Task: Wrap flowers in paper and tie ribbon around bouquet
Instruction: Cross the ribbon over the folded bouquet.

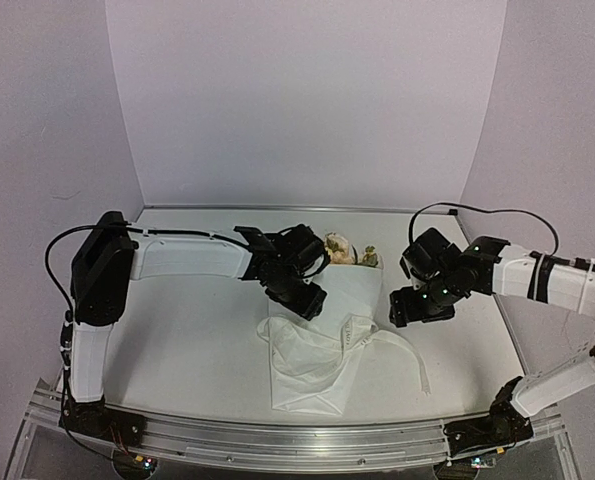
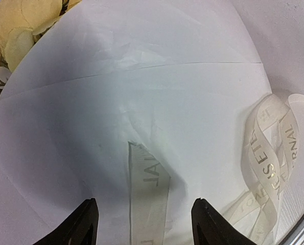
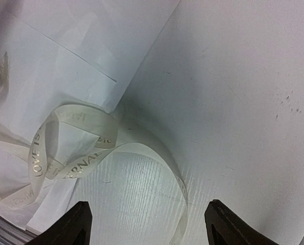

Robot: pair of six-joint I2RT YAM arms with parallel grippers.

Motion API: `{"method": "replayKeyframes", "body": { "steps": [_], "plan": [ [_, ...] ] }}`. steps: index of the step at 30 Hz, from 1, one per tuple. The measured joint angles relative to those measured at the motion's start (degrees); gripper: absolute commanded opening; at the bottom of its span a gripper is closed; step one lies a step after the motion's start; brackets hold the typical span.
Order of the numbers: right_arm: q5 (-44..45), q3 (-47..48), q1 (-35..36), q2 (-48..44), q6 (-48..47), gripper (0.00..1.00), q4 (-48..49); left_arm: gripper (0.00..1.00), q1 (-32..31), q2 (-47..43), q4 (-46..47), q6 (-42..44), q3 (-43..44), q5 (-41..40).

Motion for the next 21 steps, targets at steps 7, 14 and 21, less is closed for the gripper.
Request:
{"method": "replayKeyframes", "body": {
  "steps": [7, 14, 21],
  "plan": [
    [0.9, -4.1, 0.0, -1.5, -0.3, 0.78, 1.3, 0.43, -1.0, 3.5, -3.0, 0.0, 3.1, -1.7],
    [1.2, -5.5, 0.0, -1.5, -1.8, 0.75, 2.1, 0.20, -1.1, 4.2, -4.3, 0.0, 4.0, -2.9],
    [0.8, -5.6, 0.0, -1.5, -5.1, 0.77, 3.2, 0.07, -1.1, 4.2, -4.8, 0.8, 5.8, -4.4]
  ]
}}
